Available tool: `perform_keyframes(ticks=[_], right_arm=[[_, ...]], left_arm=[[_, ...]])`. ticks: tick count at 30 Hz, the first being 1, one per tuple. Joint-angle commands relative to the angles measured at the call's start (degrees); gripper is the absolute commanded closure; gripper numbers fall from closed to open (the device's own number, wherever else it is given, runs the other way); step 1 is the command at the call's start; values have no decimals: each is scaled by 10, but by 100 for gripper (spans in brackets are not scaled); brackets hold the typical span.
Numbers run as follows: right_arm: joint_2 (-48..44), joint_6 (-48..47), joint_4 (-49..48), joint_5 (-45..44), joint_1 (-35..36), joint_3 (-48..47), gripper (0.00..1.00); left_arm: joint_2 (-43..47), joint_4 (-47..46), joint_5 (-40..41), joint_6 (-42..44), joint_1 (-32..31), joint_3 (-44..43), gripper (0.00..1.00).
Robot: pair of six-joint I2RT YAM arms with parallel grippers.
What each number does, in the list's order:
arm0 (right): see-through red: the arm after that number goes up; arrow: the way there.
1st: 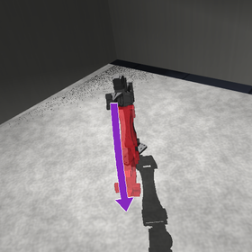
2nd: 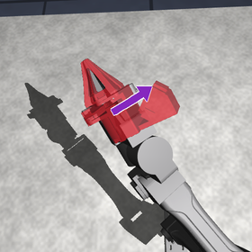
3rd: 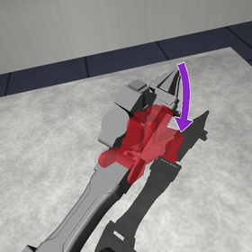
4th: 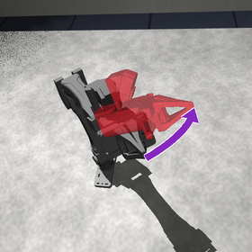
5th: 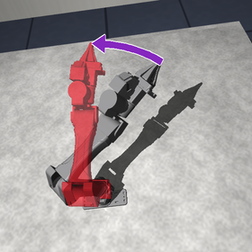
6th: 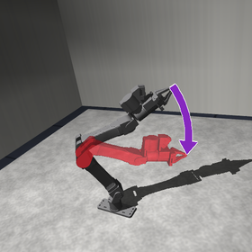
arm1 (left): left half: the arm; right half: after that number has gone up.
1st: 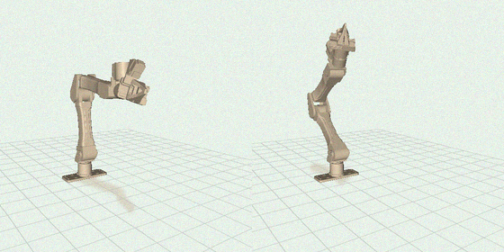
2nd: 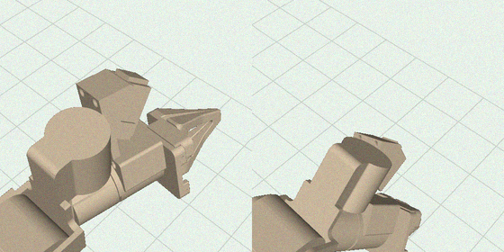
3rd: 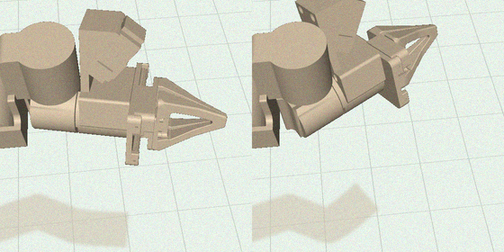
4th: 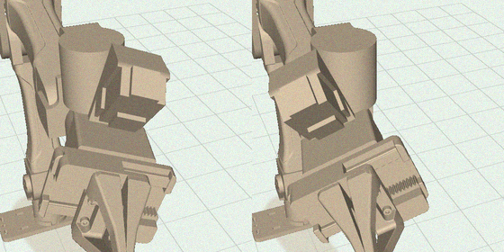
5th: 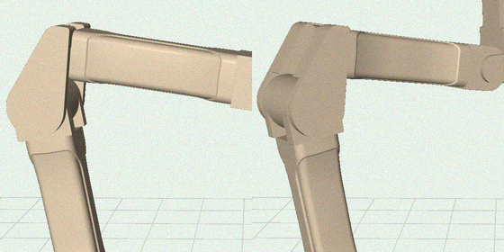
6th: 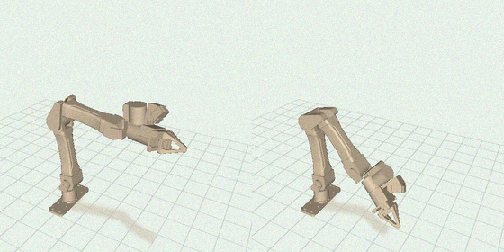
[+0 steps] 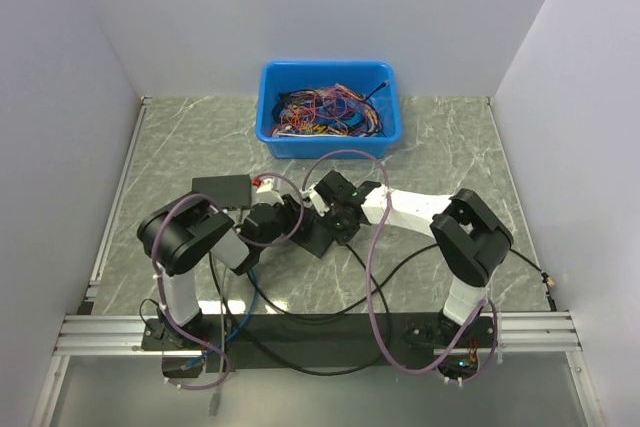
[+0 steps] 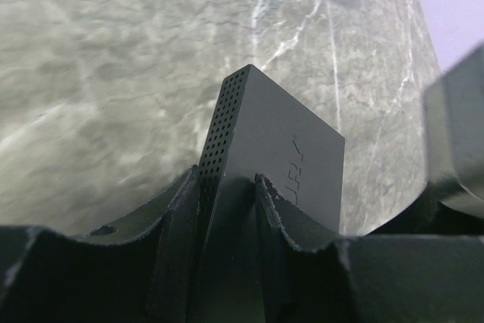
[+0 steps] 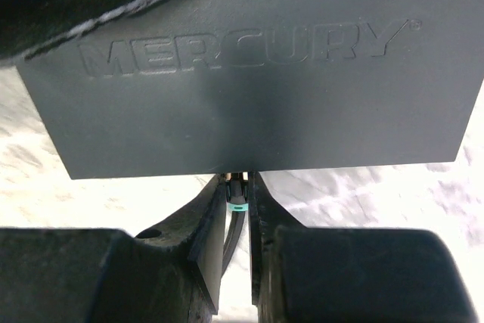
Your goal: Insert the plug into the switch port
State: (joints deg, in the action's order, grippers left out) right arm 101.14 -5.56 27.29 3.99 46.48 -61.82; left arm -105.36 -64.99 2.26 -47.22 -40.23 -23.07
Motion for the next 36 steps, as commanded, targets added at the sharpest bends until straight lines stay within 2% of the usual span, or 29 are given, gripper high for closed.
perform_keyframes(ticks=[1,7,11,14,17,18,22,23,26,27,30,36], right_arm=[[43,24,-620,-21,-10,-72,100],[62,35,-651,-15,-17,-93,100],[53,32,-646,-19,-19,-67,100],[37,30,-646,-30,-20,-27,100],[27,32,-642,-39,-21,7,100],[25,34,-643,-51,-21,15,100],[9,49,-638,-66,-20,49,100],[3,51,-644,-68,-19,63,98],[-7,52,-634,-79,-18,80,82],[-8,52,-632,-83,-17,85,73],[-17,54,-631,-92,-17,108,58],[-18,54,-615,-104,-7,115,49]], left_arm=[[-62,75,-398,-91,-157,1,62],[-71,-9,-428,-139,-179,14,61],[-41,21,-406,-125,-179,26,60],[6,117,-372,-108,-168,20,62],[64,247,-313,-70,-156,-2,60],[76,324,-280,-59,-152,-11,60],[116,449,-219,-17,-126,-55,57],[118,468,-208,-11,-120,-62,57],[120,522,-168,5,-99,-87,57],[119,533,-162,8,-93,-96,56],[110,571,-137,17,-73,-111,57],[118,624,-86,27,-34,-130,54]])
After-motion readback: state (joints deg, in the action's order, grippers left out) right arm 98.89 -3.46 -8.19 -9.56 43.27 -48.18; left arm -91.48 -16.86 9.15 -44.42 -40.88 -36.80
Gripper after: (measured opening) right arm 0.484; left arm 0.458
